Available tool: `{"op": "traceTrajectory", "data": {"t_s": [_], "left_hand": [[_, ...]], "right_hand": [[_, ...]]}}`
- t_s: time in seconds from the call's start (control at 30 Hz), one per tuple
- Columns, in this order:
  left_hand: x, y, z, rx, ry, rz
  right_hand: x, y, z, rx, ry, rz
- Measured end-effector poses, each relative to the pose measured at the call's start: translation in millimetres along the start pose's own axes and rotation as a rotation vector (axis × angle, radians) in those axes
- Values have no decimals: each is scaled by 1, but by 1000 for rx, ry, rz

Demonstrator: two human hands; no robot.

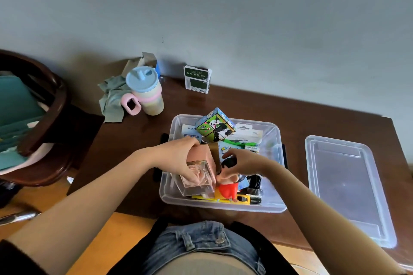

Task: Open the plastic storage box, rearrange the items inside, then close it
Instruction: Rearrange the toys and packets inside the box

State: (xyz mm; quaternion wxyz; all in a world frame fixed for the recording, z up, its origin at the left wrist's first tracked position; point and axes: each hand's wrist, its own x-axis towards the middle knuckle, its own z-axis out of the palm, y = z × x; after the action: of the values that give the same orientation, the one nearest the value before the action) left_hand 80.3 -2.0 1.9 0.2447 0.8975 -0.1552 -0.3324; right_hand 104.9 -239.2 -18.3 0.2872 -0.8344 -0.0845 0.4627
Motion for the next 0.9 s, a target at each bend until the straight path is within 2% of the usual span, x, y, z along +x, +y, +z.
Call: {"op": "traceTrajectory", "data": {"t_s": [0.13,0.3,0.47,0.57,0.63,0.8,0.9], "left_hand": [[1,-5,-10,-280,132,-26],[5,-5,-15,-654,391,-22],[5,-6,-10,-772,479,-30],[4,-6,-5,-829,521,-16],[2,-7,-5,-875,547,-23],[-5,-14,-6,-980,554,-45],[-9,-16,-5,-1003,579,-43]], "right_hand": [[-16,14,-17,208,25,-13],[-29,30,-33,276,175,34],[-26,26,-26,154,240,97],[-18,10,-10,-227,450,47],[-12,-4,2,-320,531,-14],[13,-32,23,-288,362,-19],[21,-33,21,-215,333,-17]]}}
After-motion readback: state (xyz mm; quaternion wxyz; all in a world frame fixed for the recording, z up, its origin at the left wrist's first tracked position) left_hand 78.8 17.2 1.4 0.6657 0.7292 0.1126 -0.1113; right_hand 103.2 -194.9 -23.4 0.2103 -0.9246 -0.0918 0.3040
